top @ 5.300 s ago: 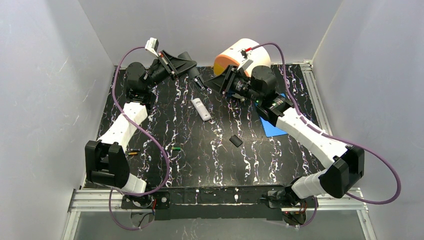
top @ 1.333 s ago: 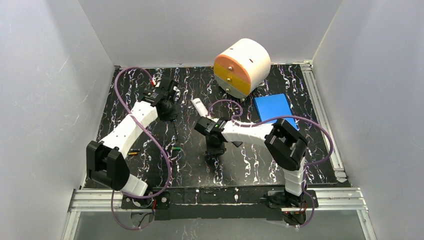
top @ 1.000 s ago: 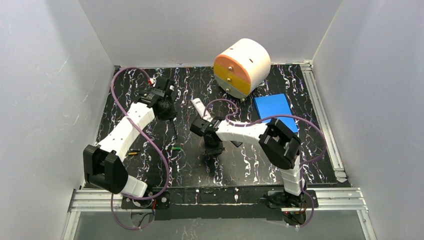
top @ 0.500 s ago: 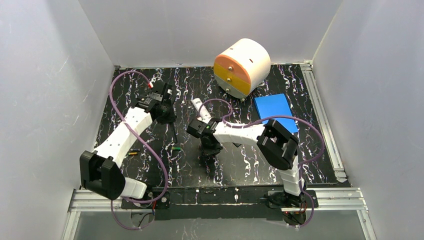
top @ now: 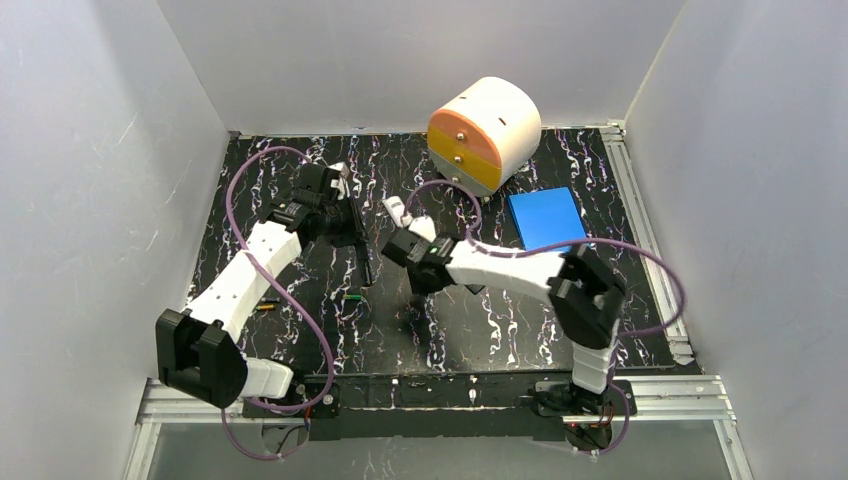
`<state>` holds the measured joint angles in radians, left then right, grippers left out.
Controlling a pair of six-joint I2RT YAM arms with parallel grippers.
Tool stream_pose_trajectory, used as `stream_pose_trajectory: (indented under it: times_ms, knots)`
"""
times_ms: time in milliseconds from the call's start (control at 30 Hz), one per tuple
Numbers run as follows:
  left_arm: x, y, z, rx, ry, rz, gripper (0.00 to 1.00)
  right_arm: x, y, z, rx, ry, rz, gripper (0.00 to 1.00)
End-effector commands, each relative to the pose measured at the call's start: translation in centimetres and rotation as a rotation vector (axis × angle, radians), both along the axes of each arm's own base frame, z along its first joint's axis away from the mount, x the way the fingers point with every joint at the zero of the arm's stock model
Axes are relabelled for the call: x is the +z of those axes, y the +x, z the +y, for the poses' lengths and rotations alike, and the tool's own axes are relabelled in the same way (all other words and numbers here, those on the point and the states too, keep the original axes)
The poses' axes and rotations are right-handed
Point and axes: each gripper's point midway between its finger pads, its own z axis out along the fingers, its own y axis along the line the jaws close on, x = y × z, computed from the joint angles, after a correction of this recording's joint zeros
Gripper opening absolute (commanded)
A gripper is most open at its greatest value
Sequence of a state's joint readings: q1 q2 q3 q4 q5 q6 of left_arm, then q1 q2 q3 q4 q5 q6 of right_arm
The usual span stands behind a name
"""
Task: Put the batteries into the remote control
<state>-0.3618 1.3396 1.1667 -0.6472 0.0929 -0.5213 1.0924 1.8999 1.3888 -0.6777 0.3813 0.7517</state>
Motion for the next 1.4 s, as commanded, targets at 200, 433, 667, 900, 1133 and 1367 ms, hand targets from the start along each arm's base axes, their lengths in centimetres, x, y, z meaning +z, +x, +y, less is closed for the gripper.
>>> stream_pose_trajectory:
  times_ms: [200, 433, 667, 900, 1133, 1367]
  knots:
    - [9.9, 2.0, -9.3, -0.281, -0.546, -0.251, 0.00, 24.2, 6.0, 0.6, 0.051, 0.523, -0.435, 0.13]
    - [17.4, 2.3, -11.6, -0.367, -0.767, -0.376, 0.00, 32.8, 4.8, 0.5, 0.171, 0.687, -0.569, 0.13]
    - [22.0, 1.6, -13.1, -0.491, -0.930, -0.350, 0.00, 34.5, 4.2, 0.8, 0.277, 0.699, -0.625, 0.13]
    - [24.0, 2.1, -13.8, -0.535, -1.034, -0.321, 0.00, 35.8, 4.2, 0.1, 0.299, 0.695, -0.679, 0.14]
    - [24.8, 2.9, -13.9, -0.517, -1.086, -0.315, 0.00, 35.2, 4.4, -0.3, 0.308, 0.661, -0.686, 0.14]
    - [25.5, 3.2, -14.1, -0.512, -1.122, -0.315, 0.00, 35.0, 4.6, -0.6, 0.306, 0.648, -0.698, 0.16]
